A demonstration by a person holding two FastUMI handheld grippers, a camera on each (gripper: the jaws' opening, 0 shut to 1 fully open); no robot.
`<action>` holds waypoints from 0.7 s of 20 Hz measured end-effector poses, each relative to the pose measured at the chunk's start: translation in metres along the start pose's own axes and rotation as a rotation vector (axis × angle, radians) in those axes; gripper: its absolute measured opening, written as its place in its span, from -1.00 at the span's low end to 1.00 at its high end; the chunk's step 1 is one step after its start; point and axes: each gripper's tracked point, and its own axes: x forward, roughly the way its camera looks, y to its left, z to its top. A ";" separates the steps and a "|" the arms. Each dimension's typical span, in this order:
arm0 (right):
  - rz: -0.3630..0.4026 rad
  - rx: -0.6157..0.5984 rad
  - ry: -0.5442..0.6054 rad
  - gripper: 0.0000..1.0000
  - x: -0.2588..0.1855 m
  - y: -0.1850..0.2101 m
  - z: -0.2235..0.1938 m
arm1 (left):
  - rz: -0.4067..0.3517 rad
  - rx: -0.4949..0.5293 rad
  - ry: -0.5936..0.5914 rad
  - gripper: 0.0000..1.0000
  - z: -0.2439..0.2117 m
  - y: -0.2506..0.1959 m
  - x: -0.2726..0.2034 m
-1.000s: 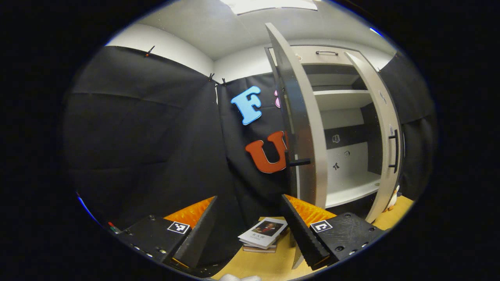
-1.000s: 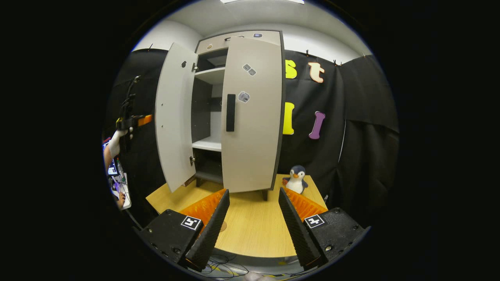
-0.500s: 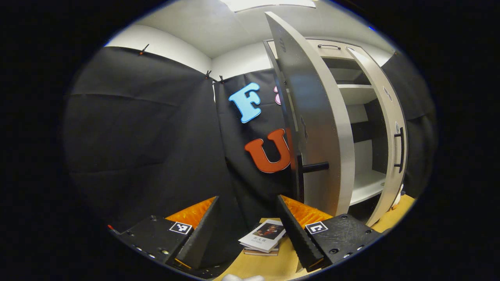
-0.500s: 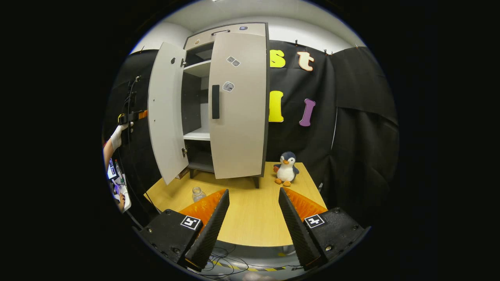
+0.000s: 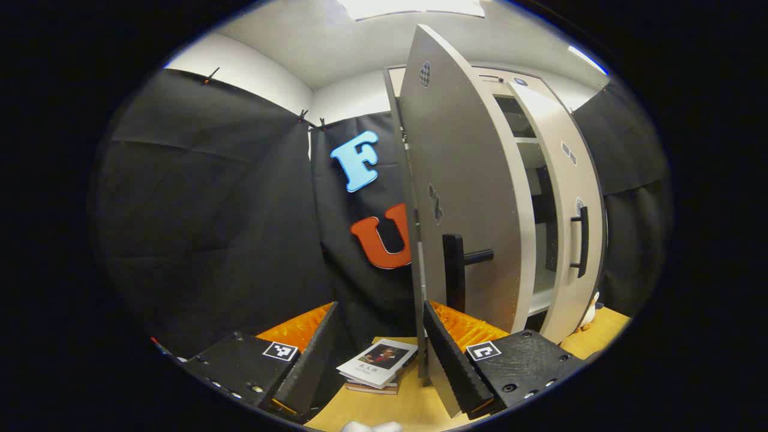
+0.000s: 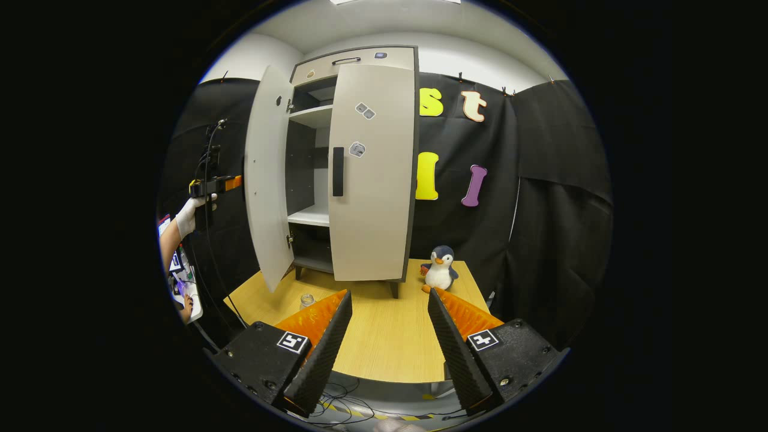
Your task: Grasp the bottle in the cabinet with the left hand and place it on the coaster, then close the right door with the right hand and the left door with the left hand.
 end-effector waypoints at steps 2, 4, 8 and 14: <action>-0.009 0.001 -0.004 0.58 0.001 -0.003 0.003 | -0.036 0.000 0.007 0.72 0.001 -0.022 0.001; -0.023 0.002 -0.012 0.59 -0.002 -0.006 0.006 | -0.072 -0.018 0.003 0.72 0.003 -0.044 0.005; -0.048 0.030 -0.020 0.59 -0.015 -0.017 0.014 | -0.106 -0.001 -0.012 0.86 0.012 -0.085 0.018; -0.063 0.073 -0.048 0.59 -0.035 -0.017 0.028 | -0.170 -0.036 0.038 0.92 0.008 -0.129 0.006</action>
